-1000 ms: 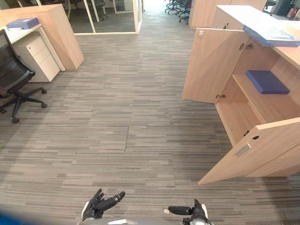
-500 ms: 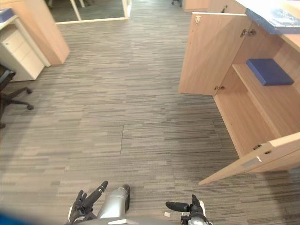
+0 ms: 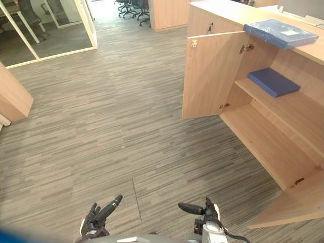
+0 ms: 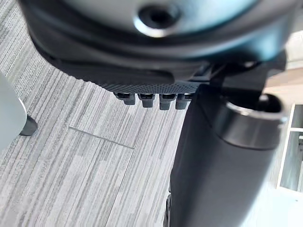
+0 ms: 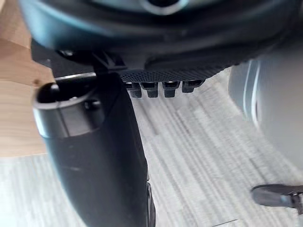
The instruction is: Walk over to the cabinet, pick up the folder, carry it to the office cabinet, place the folder inside the office cabinet, then close the office cabinet door
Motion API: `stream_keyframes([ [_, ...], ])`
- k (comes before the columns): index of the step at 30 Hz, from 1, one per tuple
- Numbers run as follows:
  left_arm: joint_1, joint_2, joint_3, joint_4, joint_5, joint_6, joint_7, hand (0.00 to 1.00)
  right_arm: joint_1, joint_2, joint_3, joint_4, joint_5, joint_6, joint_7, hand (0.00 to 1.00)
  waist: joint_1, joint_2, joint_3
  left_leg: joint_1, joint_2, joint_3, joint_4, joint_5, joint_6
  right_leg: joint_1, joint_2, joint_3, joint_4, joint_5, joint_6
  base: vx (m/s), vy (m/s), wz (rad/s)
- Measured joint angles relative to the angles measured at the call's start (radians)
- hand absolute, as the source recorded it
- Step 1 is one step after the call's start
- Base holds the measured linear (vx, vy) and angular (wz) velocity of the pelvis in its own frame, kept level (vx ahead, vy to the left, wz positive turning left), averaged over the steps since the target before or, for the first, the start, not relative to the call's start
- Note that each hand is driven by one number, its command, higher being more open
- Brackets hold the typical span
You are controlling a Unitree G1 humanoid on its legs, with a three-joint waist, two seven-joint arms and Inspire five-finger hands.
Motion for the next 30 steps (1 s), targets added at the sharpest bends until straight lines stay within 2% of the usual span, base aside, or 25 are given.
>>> stream_keyframes([
  [2,-0.012,0.003,0.002,0.011,-0.003,0.011,-0.002,1.00,0.012,0.035,0.005,-0.051,0.000,-0.004,0.003,1.00,-0.003,-0.005,0.038,0.034,0.009,0.005,-0.010,-0.029,0.005,-0.045,0.081,-0.081,-0.109,-0.064,0.038,0.15,0.035,-0.22],
  [3,-0.021,0.012,0.004,0.010,-0.001,0.011,-0.001,1.00,0.025,0.053,0.006,-0.095,0.000,-0.014,0.005,1.00,-0.002,-0.015,0.053,0.053,0.011,0.012,-0.006,-0.055,-0.008,-0.084,0.126,-0.112,-0.189,-0.071,0.042,0.16,-0.022,-0.20],
  [4,-0.023,0.014,0.004,0.010,-0.001,0.012,0.000,1.00,0.027,0.059,0.008,-0.114,0.000,-0.017,0.006,1.00,-0.003,-0.016,0.060,0.061,0.014,0.012,-0.001,-0.069,-0.012,-0.097,0.147,-0.126,-0.236,-0.070,0.043,0.20,-0.089,-0.07],
  [5,-0.024,0.011,0.005,0.009,0.008,0.013,-0.001,1.00,0.036,0.062,0.022,-0.138,0.000,-0.018,0.006,1.00,-0.006,-0.015,0.074,0.082,0.026,0.011,0.013,-0.092,-0.015,-0.097,0.183,-0.156,-0.357,-0.057,0.037,0.17,-0.104,0.09],
  [6,-0.023,0.010,0.007,0.005,0.014,0.012,-0.001,1.00,0.042,0.062,0.031,-0.146,0.000,-0.018,0.006,1.00,-0.007,-0.017,0.077,0.088,0.029,0.008,0.021,-0.105,-0.016,-0.089,0.193,-0.166,-0.427,-0.041,0.025,0.22,-0.153,0.23],
  [7,-0.022,0.011,0.010,-0.005,0.019,0.012,-0.003,1.00,0.056,0.065,0.036,-0.150,0.000,-0.019,0.006,1.00,-0.005,-0.028,0.073,0.100,0.029,-0.004,0.039,-0.138,-0.024,-0.087,0.193,-0.171,-0.545,0.005,0.007,0.23,-0.160,0.34],
  [8,-0.022,0.007,0.014,-0.005,0.019,0.012,-0.002,1.00,0.061,0.064,0.034,-0.150,-0.001,-0.018,0.006,1.00,-0.005,-0.033,0.070,0.112,0.038,-0.024,0.067,-0.179,-0.038,-0.072,0.186,-0.185,-0.584,0.073,-0.019,0.28,-0.175,0.39],
  [9,-0.021,0.002,0.016,-0.005,0.019,0.012,-0.002,1.00,0.065,0.063,0.033,-0.151,-0.001,-0.015,0.006,1.00,-0.005,-0.040,0.064,0.116,0.049,-0.035,0.080,-0.199,-0.049,-0.060,0.190,-0.203,-0.584,0.102,-0.036,0.37,-0.214,0.44],
  [10,-0.018,-0.005,0.011,-0.005,0.018,0.016,-0.001,1.00,0.070,0.059,0.031,-0.151,-0.006,-0.012,0.007,1.00,-0.005,-0.009,0.059,0.122,0.094,-0.054,0.105,-0.236,-0.071,-0.035,0.221,-0.241,-0.580,0.079,-0.069,0.44,-0.264,0.46],
  [11,-0.007,-0.005,-0.004,-0.008,0.017,0.017,-0.005,1.00,0.078,0.058,0.030,-0.157,-0.024,-0.004,0.008,1.00,-0.007,0.013,0.050,0.114,0.137,-0.067,0.150,-0.256,-0.085,-0.014,0.260,-0.274,-0.582,0.035,-0.072,0.53,-0.331,0.49],
  [13,-0.008,-0.005,0.005,-0.013,0.016,0.018,-0.007,1.00,0.081,0.065,0.028,-0.158,-0.042,0.012,0.012,1.00,-0.008,0.006,0.055,0.039,0.179,-0.065,0.364,-0.266,-0.104,0.039,0.302,-0.306,-0.610,-0.003,-0.081,0.45,-0.308,0.29],
  [14,0.001,-0.007,0.011,-0.022,0.008,0.019,-0.007,1.00,0.093,0.068,0.025,-0.171,-0.040,0.017,0.016,1.00,-0.007,0.010,0.060,-0.020,0.216,-0.061,0.559,-0.240,-0.146,0.103,0.346,-0.312,-0.655,-0.012,-0.092,0.37,-0.252,0.01],
  [15,0.013,-0.008,0.017,-0.030,-0.001,0.020,-0.010,1.00,0.100,0.068,0.025,-0.178,-0.039,0.017,0.017,1.00,-0.005,0.015,0.063,-0.047,0.236,-0.062,0.654,-0.209,-0.179,0.138,0.371,-0.310,-0.679,-0.018,-0.094,0.47,-0.248,-0.31],
  [16,0.024,-0.010,0.027,-0.039,-0.007,0.020,-0.011,1.00,0.107,0.064,0.025,-0.175,-0.039,0.014,0.020,1.00,0.003,0.022,0.063,-0.107,0.269,-0.063,0.840,-0.164,-0.217,0.191,0.412,-0.286,-0.716,-0.030,-0.097,0.48,-0.151,-0.53],
  [18,0.027,-0.012,0.043,-0.039,-0.024,0.020,-0.010,1.00,0.106,0.051,0.019,-0.148,-0.015,0.005,0.026,1.00,0.018,0.014,0.068,-0.205,0.284,-0.038,1.060,-0.165,-0.219,0.268,0.446,-0.225,-0.776,-0.042,-0.097,0.52,-0.100,-0.78],
  [20,0.029,-0.013,0.063,-0.046,-0.039,0.019,-0.009,1.00,0.105,0.051,-0.004,-0.129,0.005,0.004,0.026,1.00,0.031,-0.006,0.079,-0.270,0.282,-0.017,1.109,-0.168,-0.215,0.336,0.457,-0.166,-0.833,-0.039,-0.094,0.46,-0.037,-0.95],
  [21,0.030,-0.014,0.081,-0.048,-0.041,0.018,-0.001,1.00,0.103,0.045,-0.005,-0.111,0.011,0.004,0.023,1.00,0.037,-0.020,0.086,-0.311,0.271,-0.019,1.083,-0.181,-0.195,0.376,0.459,-0.119,-0.861,-0.038,-0.093,0.45,-0.001,-1.08],
  [23,0.033,-0.015,0.095,-0.053,-0.055,0.017,0.013,1.00,0.099,0.036,-0.004,-0.083,0.043,0.004,0.015,1.00,0.054,-0.028,0.090,-0.347,0.243,-0.048,0.966,-0.200,-0.180,0.410,0.450,-0.050,-0.883,-0.037,-0.091,0.37,0.076,-1.32],
  [24,0.030,-0.015,0.099,-0.054,-0.063,0.016,0.026,1.00,0.094,0.027,-0.003,-0.065,0.065,0.006,0.010,1.00,0.071,-0.036,0.094,-0.369,0.199,-0.129,0.780,-0.219,-0.178,0.422,0.435,0.025,-0.884,-0.037,-0.091,0.47,0.202,-1.55],
  [25,0.023,-0.015,0.102,-0.056,-0.063,0.017,0.030,1.00,0.096,0.025,0.000,-0.065,0.079,0.006,0.008,1.00,0.075,-0.038,0.098,-0.372,0.184,-0.170,0.712,-0.219,-0.176,0.429,0.427,0.051,-0.884,-0.040,-0.086,0.56,0.285,-1.81],
  [26,0.019,-0.014,0.118,-0.058,-0.061,0.016,0.039,1.00,0.104,0.027,0.006,-0.067,0.081,0.005,0.003,1.00,0.077,-0.047,0.100,-0.367,0.145,-0.270,0.542,-0.211,-0.181,0.450,0.398,0.102,-0.881,-0.057,-0.046,0.42,0.251,-1.25],
  [27,0.020,-0.015,0.118,-0.057,-0.061,0.017,0.043,1.00,0.113,0.026,0.006,-0.070,0.082,0.004,0.001,1.00,0.077,-0.050,0.096,-0.364,0.138,-0.311,0.484,-0.194,-0.186,0.451,0.392,0.117,-0.877,-0.069,-0.023,0.45,0.291,-1.30],
  [28,0.020,-0.015,0.114,-0.053,-0.061,0.017,0.047,1.00,0.128,0.018,0.006,-0.072,0.082,0.002,-0.001,1.00,0.076,-0.032,0.082,-0.360,0.136,-0.372,0.409,-0.135,-0.193,0.463,0.390,0.140,-0.874,-0.089,0.012,0.49,0.362,-0.93],
  [29,0.027,-0.015,0.105,-0.043,-0.061,0.017,0.053,1.00,0.155,0.000,0.001,-0.079,0.082,0.000,-0.002,1.00,0.075,0.000,0.056,-0.357,0.135,-0.426,0.359,-0.017,-0.242,0.481,0.397,0.168,-0.871,-0.119,0.052,0.51,0.401,-0.84],
  [30,0.015,-0.013,0.117,-0.033,-0.060,0.016,0.055,1.00,0.154,0.008,-0.003,-0.062,0.082,0.000,-0.003,1.00,0.074,-0.016,0.044,-0.354,0.130,-0.422,0.384,-0.062,-0.271,0.482,0.374,0.184,-0.859,-0.142,0.068,0.48,0.404,-0.77],
])
